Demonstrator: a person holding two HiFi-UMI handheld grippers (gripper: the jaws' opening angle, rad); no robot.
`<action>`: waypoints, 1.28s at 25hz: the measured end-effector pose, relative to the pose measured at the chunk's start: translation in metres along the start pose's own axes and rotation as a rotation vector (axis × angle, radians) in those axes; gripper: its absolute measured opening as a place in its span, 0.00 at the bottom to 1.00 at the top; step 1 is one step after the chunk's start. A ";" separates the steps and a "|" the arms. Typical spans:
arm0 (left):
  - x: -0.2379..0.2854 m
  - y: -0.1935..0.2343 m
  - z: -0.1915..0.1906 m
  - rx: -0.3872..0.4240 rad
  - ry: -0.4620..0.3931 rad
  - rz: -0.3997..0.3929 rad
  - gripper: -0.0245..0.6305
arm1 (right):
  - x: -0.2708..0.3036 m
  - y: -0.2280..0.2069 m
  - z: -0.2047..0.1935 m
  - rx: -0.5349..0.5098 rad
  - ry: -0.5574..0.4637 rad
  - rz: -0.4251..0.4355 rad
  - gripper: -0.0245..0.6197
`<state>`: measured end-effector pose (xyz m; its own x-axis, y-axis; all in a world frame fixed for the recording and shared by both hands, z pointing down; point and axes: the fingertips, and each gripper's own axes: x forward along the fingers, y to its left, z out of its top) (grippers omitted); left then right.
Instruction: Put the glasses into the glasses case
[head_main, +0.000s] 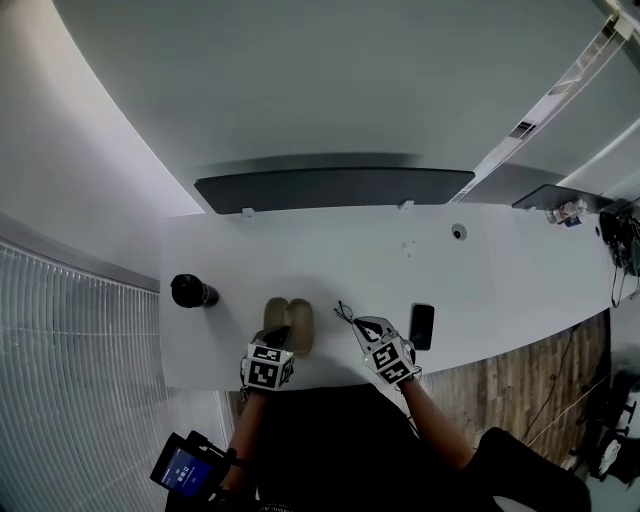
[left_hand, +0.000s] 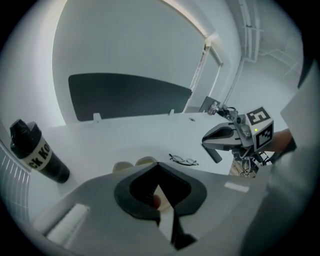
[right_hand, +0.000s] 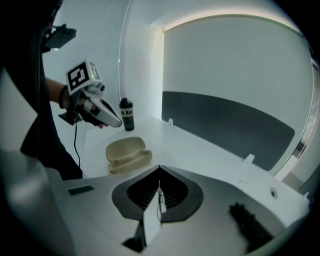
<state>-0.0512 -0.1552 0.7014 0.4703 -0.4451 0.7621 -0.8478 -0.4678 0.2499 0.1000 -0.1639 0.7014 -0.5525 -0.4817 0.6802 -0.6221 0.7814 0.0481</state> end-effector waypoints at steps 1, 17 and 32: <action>0.001 0.002 -0.004 -0.013 0.019 0.003 0.05 | 0.001 0.001 -0.005 -0.011 0.027 -0.003 0.05; -0.007 -0.007 0.008 -0.026 -0.079 -0.038 0.05 | 0.014 -0.008 -0.028 -0.115 0.136 0.007 0.05; -0.020 -0.002 0.002 -0.039 -0.147 -0.039 0.05 | 0.079 0.001 -0.083 -0.168 0.369 0.153 0.33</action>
<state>-0.0586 -0.1470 0.6848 0.5313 -0.5355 0.6565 -0.8357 -0.4583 0.3026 0.1018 -0.1678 0.8157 -0.3771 -0.2055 0.9031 -0.4327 0.9012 0.0244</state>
